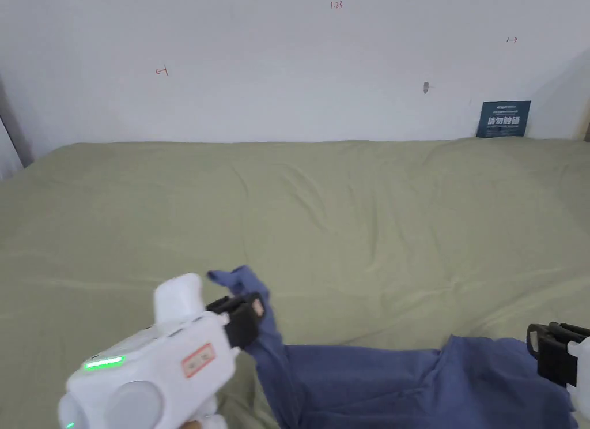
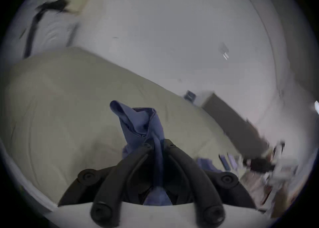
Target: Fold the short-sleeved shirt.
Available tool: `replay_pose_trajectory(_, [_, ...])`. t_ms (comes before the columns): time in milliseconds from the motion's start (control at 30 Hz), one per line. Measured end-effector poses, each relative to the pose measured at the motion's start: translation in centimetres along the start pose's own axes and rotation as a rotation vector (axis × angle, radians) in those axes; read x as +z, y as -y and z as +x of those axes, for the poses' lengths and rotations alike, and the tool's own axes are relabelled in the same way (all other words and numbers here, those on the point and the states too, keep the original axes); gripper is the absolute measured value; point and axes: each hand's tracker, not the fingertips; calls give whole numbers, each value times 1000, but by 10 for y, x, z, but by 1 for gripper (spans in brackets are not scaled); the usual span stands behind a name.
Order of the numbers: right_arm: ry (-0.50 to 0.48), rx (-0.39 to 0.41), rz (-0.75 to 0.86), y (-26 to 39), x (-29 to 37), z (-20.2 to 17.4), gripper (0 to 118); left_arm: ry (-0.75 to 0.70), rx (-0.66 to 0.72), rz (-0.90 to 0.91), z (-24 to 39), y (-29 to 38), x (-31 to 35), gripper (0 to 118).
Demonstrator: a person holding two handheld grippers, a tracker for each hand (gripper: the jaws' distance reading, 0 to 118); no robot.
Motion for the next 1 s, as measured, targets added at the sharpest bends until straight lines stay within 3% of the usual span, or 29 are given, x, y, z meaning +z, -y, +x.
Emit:
replay_pose_trajectory(300, [71,-44,12,2,13,33,0,55,-309,-363,93,99,-117,11])
replay_pose_trajectory(400, [91,-48,-1,4,13,39,0,61,-371,-446,101,130,-137,17])
replay_pose_trajectory(433, [94,-48,-2,5,13,40,0,87,-346,-452,100,134,-139,33])
replay_pose_trajectory(500, [102,-51,-7,6,11,42,0,171,-245,-419,99,134,-138,78])
replay_pose_trajectory(533, [105,-52,-9,6,10,42,0,201,-202,-410,99,127,-133,84])
replay_pose_trajectory(633, [105,-52,-17,7,9,41,0,204,-60,-407,88,95,-114,86])
replay_pose_trajectory(700, [97,-52,-20,8,8,41,0,259,60,-301,67,68,-90,86])
replay_pose_trajectory(833, [79,-50,-24,9,6,37,0,247,286,-193,16,47,-72,80])
replay_pose_trajectory(867, [75,-48,-25,9,5,35,0,246,310,-195,5,47,-74,69])
replay_pose_trajectory(933, [66,-45,-26,9,4,33,0,274,358,-219,-9,60,-90,3])
replay_pose_trajectory(1000, [55,-43,-21,9,6,31,0,236,399,-260,-13,77,-103,2])
